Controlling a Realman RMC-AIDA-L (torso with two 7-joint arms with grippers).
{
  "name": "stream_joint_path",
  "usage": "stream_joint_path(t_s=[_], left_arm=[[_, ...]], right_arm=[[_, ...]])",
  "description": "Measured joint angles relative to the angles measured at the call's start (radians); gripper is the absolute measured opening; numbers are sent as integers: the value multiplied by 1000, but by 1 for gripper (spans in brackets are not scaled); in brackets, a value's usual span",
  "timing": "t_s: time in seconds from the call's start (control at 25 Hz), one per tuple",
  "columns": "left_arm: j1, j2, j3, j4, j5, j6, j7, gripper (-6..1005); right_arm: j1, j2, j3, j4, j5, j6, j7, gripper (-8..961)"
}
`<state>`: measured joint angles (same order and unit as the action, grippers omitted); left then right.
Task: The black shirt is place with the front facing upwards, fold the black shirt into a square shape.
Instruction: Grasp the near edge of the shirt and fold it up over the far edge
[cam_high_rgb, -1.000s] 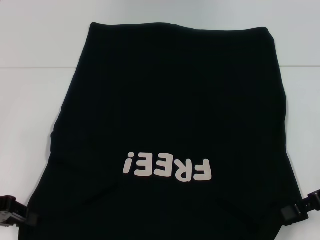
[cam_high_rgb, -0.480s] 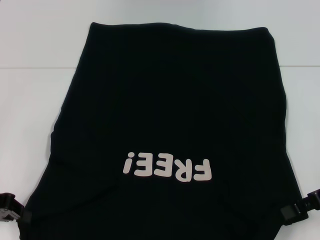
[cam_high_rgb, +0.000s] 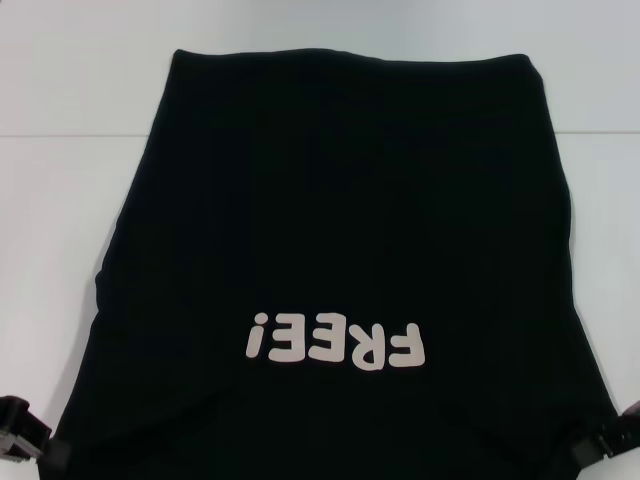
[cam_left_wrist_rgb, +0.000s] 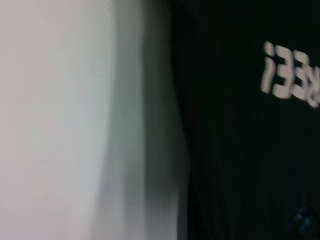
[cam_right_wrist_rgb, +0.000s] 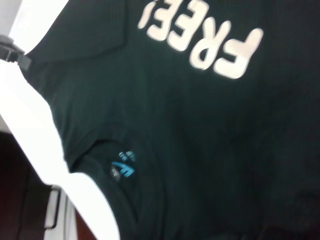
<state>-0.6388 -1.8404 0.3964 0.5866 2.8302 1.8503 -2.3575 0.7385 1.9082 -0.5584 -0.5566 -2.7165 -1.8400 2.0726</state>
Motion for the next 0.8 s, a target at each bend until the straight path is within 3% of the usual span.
stream_joint_path(t_s=[0.36,0.64,0.8], left_arm=[[-22,6,-2,-3,-19,38,14,12],[-43,33,-152,-7,-64,-65,-14,12],[-48,37,-218,-8,-119,-158,-38,13]], right_arm=[[-5,-2,19,-1,10,-8,-11,108],[-13,-14,168,1,85,38,21,118],[-27,-22,231,1,181,83,51,124]])
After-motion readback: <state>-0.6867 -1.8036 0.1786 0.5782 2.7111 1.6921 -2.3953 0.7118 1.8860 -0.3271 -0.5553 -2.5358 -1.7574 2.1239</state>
